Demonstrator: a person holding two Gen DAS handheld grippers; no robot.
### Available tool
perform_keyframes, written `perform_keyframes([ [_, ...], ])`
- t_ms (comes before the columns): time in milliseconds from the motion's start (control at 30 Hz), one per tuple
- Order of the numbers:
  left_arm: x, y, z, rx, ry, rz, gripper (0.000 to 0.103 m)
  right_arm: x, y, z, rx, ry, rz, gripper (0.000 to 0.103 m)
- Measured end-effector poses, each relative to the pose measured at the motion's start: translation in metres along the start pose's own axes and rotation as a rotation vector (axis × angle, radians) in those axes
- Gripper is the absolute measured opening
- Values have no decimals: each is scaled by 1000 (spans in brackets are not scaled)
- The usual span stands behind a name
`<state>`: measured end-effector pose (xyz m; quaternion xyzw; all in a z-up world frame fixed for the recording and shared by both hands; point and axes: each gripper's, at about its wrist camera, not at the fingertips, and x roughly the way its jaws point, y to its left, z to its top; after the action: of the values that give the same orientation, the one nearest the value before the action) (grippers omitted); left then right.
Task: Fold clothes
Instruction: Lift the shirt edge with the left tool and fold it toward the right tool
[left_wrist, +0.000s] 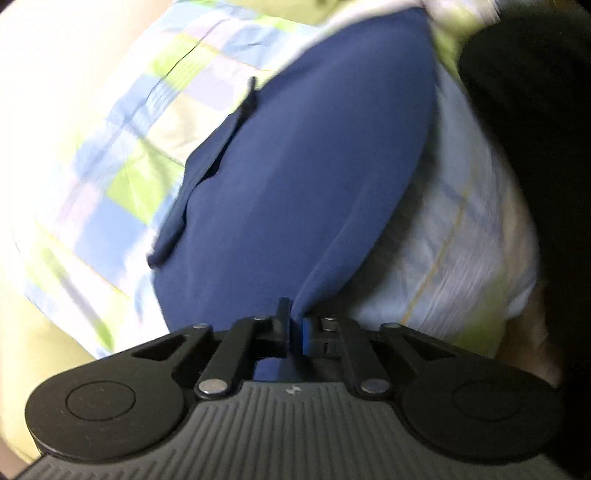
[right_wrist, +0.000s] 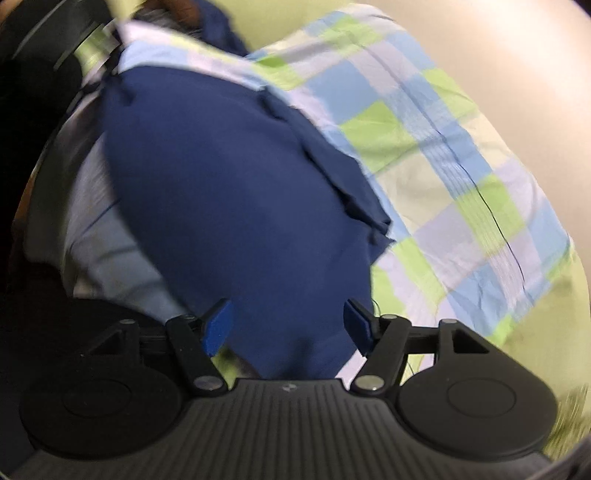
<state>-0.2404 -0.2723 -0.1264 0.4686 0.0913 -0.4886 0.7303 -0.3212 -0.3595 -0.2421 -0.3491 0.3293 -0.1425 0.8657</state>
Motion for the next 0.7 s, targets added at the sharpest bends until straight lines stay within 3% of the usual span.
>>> perform_keyframes([
  [100, -10, 55, 13, -248, -15, -127, 4, 7, 9, 0, -58, -20, 35, 65],
  [167, -13, 77, 20, -325, -35, -157, 4, 13, 15, 2, -91, -34, 49, 67],
  [367, -14, 119, 36, -417, -82, -184, 4, 36, 20, 4, -156, -42, 52, 70],
  [467, -10, 122, 43, -394, -87, -172, 4, 46, 11, -4, -167, -28, 16, 67],
  [600, -10, 117, 48, -320, -80, -162, 4, 46, 3, -28, -235, 1, -43, 51],
  [700, -17, 101, 48, -214, -70, -146, 4, 41, 2, -44, -302, 13, -68, 17],
])
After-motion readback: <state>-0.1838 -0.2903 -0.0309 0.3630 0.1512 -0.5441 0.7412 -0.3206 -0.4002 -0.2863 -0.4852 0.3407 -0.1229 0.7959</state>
